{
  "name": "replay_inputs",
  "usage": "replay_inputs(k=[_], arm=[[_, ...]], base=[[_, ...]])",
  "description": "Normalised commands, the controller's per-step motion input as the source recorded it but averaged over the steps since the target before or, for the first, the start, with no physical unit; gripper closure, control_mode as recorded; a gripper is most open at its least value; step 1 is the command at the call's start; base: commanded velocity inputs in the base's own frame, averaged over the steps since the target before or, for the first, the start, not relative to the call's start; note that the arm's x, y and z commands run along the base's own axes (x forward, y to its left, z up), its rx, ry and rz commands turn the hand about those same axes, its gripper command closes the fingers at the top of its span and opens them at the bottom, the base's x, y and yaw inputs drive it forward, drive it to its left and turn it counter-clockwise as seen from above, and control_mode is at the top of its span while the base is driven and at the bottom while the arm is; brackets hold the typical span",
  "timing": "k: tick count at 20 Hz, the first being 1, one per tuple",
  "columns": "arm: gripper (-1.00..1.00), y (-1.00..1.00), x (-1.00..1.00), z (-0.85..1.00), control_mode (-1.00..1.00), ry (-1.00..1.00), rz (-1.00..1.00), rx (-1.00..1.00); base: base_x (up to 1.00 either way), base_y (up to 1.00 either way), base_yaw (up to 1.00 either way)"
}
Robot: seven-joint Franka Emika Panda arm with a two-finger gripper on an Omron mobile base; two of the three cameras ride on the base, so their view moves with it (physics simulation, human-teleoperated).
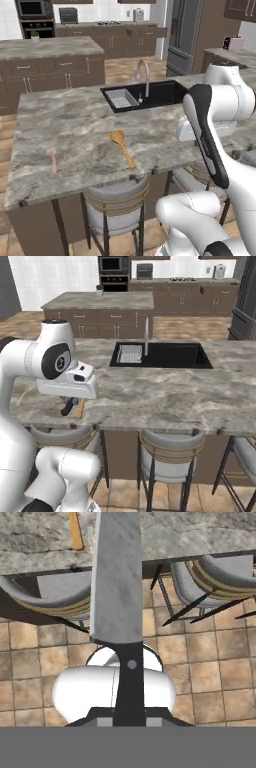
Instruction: Pick up the metallic utensils from the counter and place them in the open drawer. Make sure not to pick up any wooden utensils.
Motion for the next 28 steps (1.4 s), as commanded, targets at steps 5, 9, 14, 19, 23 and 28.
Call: replay_inputs(k=[5, 9, 14, 19, 23, 28], arm=[[1.00, 0.00, 0.00, 0.00, 1.00, 0.00, 0.00, 0.00], [1.00, 0.00, 0.00, 0.00, 1.00, 0.00, 0.00, 0.00], [1.00, 0.00, 0.00, 0.00, 1.00, 0.00, 0.00, 0.00], [1.00, 0.00, 0.00, 0.00, 1.00, 0.00, 0.00, 0.00], [1.00, 0.00, 0.00, 0.00, 1.00, 0.00, 0.00, 0.00], [1.00, 0.00, 0.00, 0.00, 1.00, 0.00, 0.00, 0.00]], base=[[-0.25, 1.00, -0.13], [0.00, 1.00, 0.00], [0.00, 1.00, 0.08], [0.08, 1.00, 0.05], [0.39, 1.00, 0.00], [0.84, 1.00, -0.05]])
